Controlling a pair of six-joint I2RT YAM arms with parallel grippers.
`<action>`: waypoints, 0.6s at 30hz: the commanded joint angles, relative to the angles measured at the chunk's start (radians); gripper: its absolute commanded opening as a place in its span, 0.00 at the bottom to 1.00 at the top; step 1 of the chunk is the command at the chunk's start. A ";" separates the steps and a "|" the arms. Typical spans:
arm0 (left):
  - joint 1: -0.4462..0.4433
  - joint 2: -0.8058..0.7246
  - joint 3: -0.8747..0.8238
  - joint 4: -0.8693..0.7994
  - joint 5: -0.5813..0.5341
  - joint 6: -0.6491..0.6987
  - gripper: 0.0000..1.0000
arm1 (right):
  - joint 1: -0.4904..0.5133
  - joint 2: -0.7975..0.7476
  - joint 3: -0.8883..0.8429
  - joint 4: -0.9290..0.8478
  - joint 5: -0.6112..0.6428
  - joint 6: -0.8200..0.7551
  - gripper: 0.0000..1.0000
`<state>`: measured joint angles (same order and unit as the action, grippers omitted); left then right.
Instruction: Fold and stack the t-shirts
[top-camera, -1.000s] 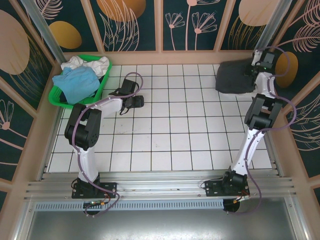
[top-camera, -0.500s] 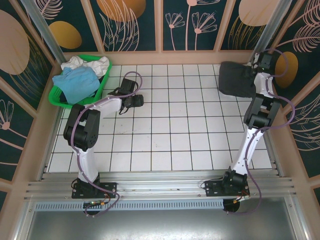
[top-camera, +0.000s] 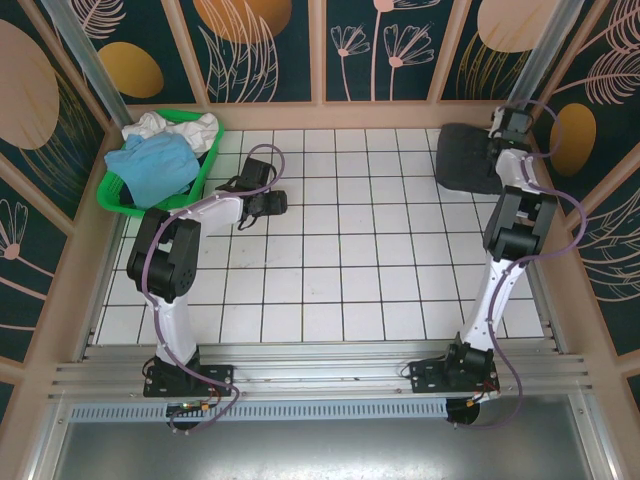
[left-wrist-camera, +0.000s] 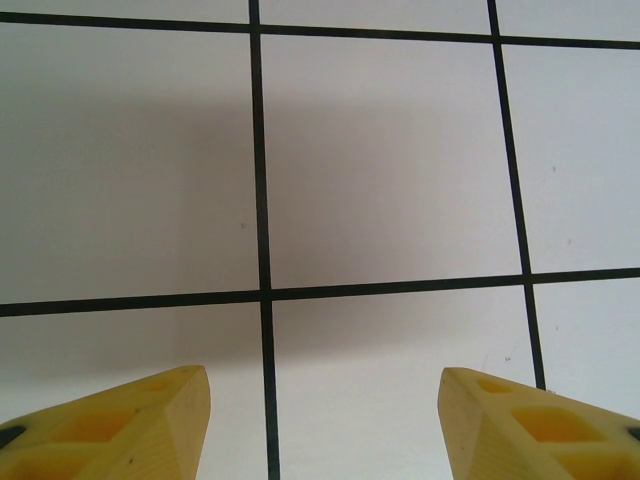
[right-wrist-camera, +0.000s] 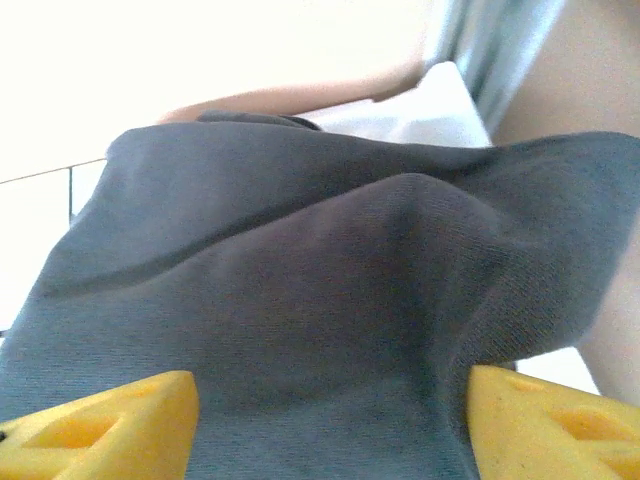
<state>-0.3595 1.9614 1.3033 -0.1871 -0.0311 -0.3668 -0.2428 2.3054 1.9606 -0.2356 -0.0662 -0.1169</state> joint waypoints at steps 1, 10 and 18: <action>0.007 -0.025 0.016 -0.013 0.016 0.013 0.62 | 0.061 -0.073 0.004 0.086 0.063 0.027 0.72; 0.007 -0.044 0.014 -0.018 0.016 0.012 0.62 | 0.098 -0.029 0.052 0.133 0.086 0.080 0.75; 0.007 -0.044 0.007 -0.018 0.017 0.019 0.62 | 0.070 0.141 0.178 -0.013 0.074 0.083 0.75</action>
<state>-0.3595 1.9503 1.3033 -0.1883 -0.0238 -0.3664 -0.1467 2.3791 2.1162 -0.1719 0.0181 -0.0597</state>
